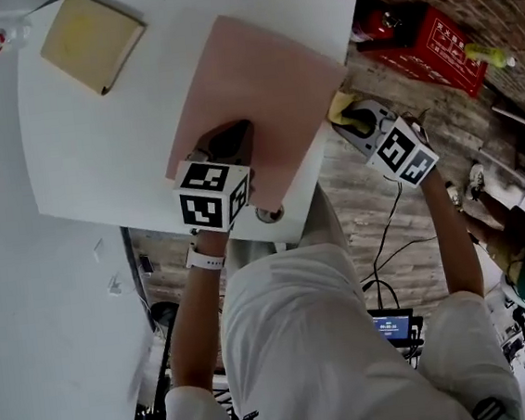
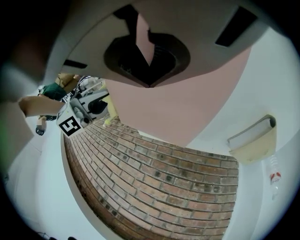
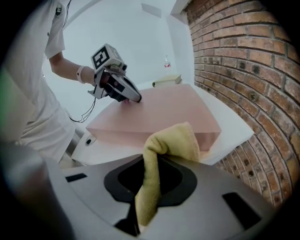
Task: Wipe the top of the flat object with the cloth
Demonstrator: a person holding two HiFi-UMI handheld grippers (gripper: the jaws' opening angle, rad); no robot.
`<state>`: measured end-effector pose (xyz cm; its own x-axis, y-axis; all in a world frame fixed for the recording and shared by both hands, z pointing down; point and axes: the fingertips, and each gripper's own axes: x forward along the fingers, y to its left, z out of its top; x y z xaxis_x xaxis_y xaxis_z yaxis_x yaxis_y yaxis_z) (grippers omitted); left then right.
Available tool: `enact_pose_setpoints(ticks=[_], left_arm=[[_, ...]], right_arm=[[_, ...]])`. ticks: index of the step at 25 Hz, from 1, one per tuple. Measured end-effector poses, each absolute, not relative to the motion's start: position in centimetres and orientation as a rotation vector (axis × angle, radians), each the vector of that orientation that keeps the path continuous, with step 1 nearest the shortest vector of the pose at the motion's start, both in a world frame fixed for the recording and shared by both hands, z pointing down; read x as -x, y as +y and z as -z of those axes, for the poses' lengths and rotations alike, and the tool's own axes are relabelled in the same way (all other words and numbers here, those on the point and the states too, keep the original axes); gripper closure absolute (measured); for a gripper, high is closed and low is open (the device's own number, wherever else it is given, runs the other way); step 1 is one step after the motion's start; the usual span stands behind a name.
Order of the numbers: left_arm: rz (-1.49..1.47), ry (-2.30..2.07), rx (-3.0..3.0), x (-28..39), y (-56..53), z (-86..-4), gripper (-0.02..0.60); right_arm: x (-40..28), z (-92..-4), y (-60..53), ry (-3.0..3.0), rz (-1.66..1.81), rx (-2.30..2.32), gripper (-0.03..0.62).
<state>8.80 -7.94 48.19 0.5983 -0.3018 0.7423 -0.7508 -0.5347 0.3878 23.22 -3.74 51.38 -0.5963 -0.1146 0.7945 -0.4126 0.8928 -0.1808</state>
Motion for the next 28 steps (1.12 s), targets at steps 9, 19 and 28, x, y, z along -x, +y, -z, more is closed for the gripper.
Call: enact_pose_setpoints(ticks=[9,19,28], left_arm=[[-0.838,-0.801,-2.178,-9.4,-7.6,-48.0,0.565],[-0.824,-0.765,-2.217,-9.9,-7.3,-47.7,0.565],[-0.670,-0.796,-2.263,-9.5,-7.9,-46.2,0.565]], right_arm=[[-19.9,-51.7,0.8,-2.190,-0.403,-0.329,0.537],[-15.6,-51.6,6.9,-2.209,-0.407,-0.265,0.536],[-12.6,-51.7,11.2,-2.213,-0.424,-0.222,0.536]])
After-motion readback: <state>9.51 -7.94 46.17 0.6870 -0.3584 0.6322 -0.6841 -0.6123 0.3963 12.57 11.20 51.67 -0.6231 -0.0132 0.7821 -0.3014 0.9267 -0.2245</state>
